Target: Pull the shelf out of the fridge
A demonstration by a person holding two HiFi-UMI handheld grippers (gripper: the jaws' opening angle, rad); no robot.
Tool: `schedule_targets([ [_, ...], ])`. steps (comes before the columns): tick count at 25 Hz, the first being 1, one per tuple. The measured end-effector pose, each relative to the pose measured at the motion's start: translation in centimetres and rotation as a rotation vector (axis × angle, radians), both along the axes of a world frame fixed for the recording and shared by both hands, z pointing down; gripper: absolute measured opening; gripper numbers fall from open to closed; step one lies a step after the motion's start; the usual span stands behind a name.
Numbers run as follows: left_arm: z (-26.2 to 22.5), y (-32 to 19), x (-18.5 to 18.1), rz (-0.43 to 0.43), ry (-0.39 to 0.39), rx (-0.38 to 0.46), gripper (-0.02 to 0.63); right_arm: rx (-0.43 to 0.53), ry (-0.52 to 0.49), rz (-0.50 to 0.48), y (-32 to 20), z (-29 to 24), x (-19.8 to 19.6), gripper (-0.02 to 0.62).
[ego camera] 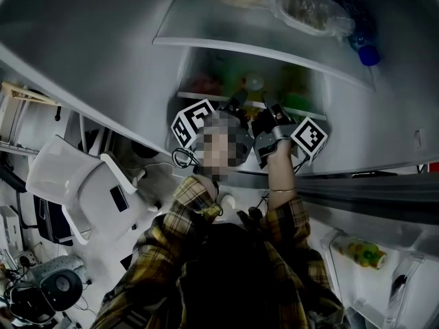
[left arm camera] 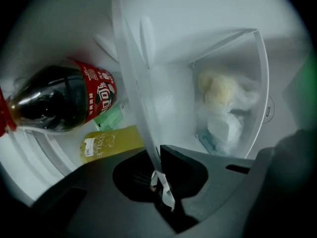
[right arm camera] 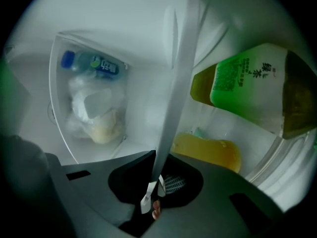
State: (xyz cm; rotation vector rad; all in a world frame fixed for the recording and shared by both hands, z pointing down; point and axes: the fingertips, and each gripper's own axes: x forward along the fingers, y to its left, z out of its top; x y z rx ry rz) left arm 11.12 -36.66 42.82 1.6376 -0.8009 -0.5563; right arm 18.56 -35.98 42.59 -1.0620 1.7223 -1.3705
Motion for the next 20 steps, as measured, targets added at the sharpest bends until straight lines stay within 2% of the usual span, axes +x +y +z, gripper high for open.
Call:
schedule_targets([
  [3,0.0,0.1,-0.1,-0.003,0.026,-0.001,0.029,0.0,-0.027,-0.001,0.1,0.0,0.0,0.035],
  [7,-0.2,0.1,-0.1,0.004,0.01,0.021,0.029,0.011,-0.026,-0.001,0.1,-0.1,0.0,0.035],
  [20,-1.1,0.6,-0.1,-0.007,0.056,0.064,0.031,0.069,0.021,-0.013,0.6,-1.0,-0.2,0.04],
])
